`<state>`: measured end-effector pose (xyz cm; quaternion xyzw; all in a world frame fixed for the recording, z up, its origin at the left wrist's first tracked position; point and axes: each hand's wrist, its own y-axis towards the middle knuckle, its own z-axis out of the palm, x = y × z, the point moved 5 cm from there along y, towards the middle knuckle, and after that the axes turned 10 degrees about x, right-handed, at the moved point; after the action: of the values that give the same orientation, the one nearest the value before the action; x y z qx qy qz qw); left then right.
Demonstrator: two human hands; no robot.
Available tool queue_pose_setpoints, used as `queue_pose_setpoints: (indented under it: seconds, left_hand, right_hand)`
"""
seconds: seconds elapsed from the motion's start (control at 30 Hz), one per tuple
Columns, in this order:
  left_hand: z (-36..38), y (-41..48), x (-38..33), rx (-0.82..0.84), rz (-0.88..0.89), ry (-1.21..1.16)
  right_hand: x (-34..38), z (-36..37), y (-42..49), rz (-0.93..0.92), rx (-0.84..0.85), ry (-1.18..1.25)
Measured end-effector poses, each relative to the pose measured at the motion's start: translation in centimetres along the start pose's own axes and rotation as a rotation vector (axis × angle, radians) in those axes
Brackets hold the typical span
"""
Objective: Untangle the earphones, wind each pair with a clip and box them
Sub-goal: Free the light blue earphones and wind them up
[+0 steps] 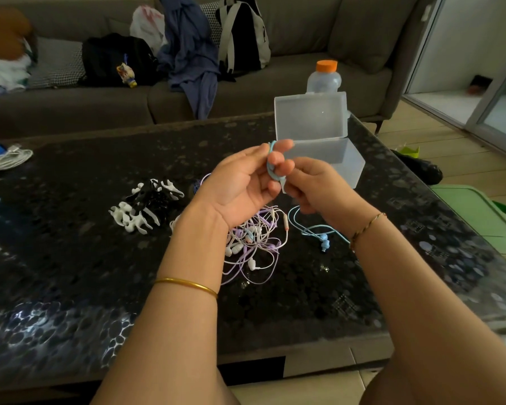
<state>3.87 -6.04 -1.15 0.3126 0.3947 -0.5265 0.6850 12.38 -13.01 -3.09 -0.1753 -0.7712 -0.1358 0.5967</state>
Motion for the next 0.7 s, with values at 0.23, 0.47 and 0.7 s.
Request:
queue_pose_setpoints:
  seconds: [0.23,0.47,0.7]
  left_hand:
    - [-1.6,-0.1,-0.2,-0.285,0.157,0.119]
    - [-1.3,-0.2,-0.8,-0.390,0.226,1.031]
    - [-1.3,0.1,0.2,-0.208,-0.035,1.090]
  right_hand:
    - [0.7,1.0,-0.7,0.078,0.236,-0.277]
    - [1.6,0.1,-0.7,0.034,0.135,-0.389]
    - [2.3,-2.0,-0.9,-0.081,-0.076,-0.434]
